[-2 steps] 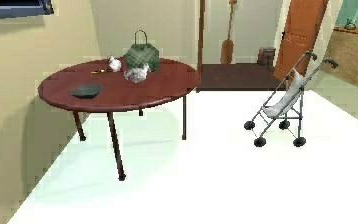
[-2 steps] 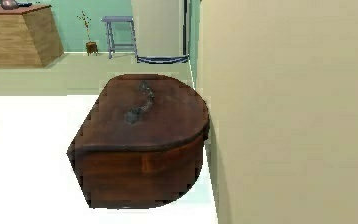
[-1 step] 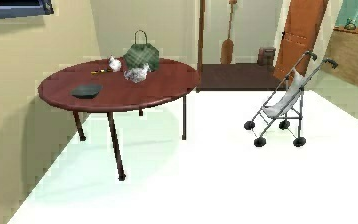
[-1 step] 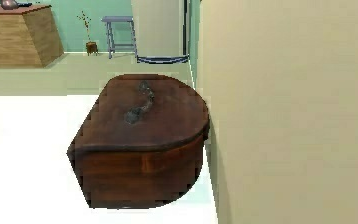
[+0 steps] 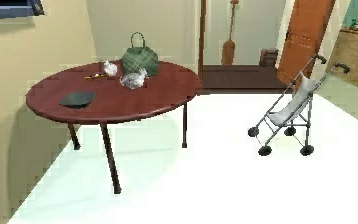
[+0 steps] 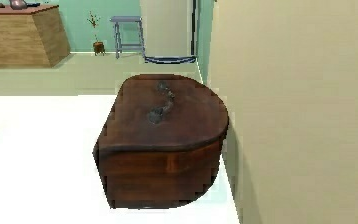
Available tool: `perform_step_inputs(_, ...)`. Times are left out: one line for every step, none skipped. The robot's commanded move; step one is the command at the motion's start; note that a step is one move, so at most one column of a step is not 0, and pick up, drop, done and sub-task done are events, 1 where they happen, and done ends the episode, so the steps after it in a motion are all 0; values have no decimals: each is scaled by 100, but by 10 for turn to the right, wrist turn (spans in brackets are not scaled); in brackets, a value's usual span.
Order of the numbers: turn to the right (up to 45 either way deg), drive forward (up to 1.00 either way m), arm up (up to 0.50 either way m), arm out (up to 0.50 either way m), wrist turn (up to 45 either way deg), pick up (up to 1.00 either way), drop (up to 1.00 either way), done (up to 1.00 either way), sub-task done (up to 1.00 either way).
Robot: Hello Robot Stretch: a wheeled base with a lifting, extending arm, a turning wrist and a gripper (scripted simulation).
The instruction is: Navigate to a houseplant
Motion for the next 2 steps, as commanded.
perform_step_inputs(180, 0, 0, 0, 0, 0, 0, 0, 0)
perform_step_inputs(0, 80, 0, 0, 0, 0, 0, 0, 0)
